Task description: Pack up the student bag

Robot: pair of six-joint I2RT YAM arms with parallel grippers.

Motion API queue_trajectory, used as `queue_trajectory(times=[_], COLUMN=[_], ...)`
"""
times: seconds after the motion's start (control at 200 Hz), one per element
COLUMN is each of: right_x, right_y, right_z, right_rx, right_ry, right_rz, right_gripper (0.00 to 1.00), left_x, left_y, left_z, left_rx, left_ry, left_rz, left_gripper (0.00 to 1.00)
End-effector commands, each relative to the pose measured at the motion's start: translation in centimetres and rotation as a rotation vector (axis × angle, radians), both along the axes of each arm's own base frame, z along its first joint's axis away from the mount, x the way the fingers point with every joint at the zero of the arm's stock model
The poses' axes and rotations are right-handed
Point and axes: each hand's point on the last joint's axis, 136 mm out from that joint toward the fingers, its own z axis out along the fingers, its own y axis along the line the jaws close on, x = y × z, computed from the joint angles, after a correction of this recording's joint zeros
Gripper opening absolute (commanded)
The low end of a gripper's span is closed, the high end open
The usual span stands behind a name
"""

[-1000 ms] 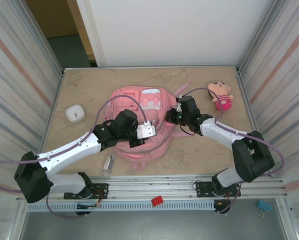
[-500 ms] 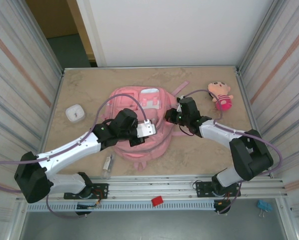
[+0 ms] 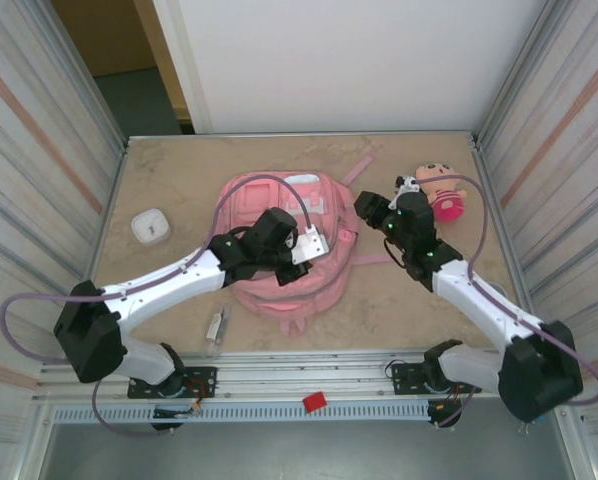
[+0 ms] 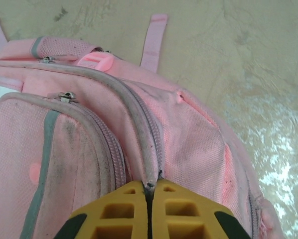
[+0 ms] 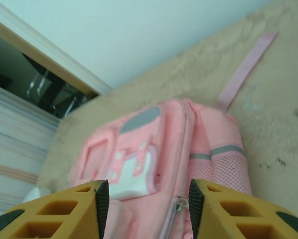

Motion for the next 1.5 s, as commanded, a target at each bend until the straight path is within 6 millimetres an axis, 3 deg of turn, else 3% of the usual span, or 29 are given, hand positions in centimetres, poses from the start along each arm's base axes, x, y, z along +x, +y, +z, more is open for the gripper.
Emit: queue_trajectory(times=[0.0,0.065,0.155,0.296,0.416,0.541,0.656,0.942,1.052,1.122,1.213,1.363,1.493], right_x=[-1.0,-1.6,-2.1,-2.9,-3.7,-4.5,-5.1,-4.6,-3.8,-3.1,-3.6,-4.1,-4.1], right_y=[-1.4,-0.9,-0.1,2.4,4.8,7.0,8.8,12.3,11.6,10.3,9.6,9.5,9.6], right_z=[1.0,1.9,3.0,4.9,5.7,6.0,6.4,3.1,1.7,0.3,-1.0,-2.0,-2.8], right_rx=[-0.067,-0.072,-0.082,-0.088,-0.117,-0.166,-0.180,-0.200,-0.229,-0.226,-0.206,-0.219,-0.226], right_ry=[-0.040,-0.070,-0.106,-0.179,-0.208,-0.221,-0.236,-0.144,-0.099,-0.071,-0.050,-0.001,0.020], right_rz=[-0.031,0.007,0.071,0.210,0.335,0.455,0.565,0.701,0.635,0.544,0.551,0.597,0.618], right_gripper=[0.49,0.51,0.56,0.59,0.64,0.65,0.65,0.69,0.69,0.70,0.70,0.71,0.71], left_x=[1.3,0.7,0.0,-0.9,-1.0,-0.2,-0.1,-1.6,-1.6,0.1,1.6,2.7,3.9], left_y=[-1.7,-1.3,-0.5,1.6,3.6,5.7,6.6,6.1,5.7,6.1,6.5,6.5,7.1], left_z=[5.9,6.5,7.4,9.1,9.1,7.9,5.4,-0.3,-1.8,-2.2,-2.8,-4.2,-5.0], left_rx=[-0.142,-0.152,-0.177,-0.236,-0.242,-0.209,-0.160,0.003,0.046,0.087,0.098,0.128,0.192], left_ry=[-0.075,-0.070,-0.072,-0.109,-0.146,-0.110,-0.036,0.099,0.106,0.026,-0.040,-0.082,-0.111], left_rz=[0.016,0.005,0.016,0.066,0.116,0.197,0.214,0.072,0.057,0.128,0.177,0.193,0.241], left_gripper=[0.21,0.44,0.63,0.75,0.83,0.86,0.87,0.89,0.91,0.94,0.94,0.92,0.84])
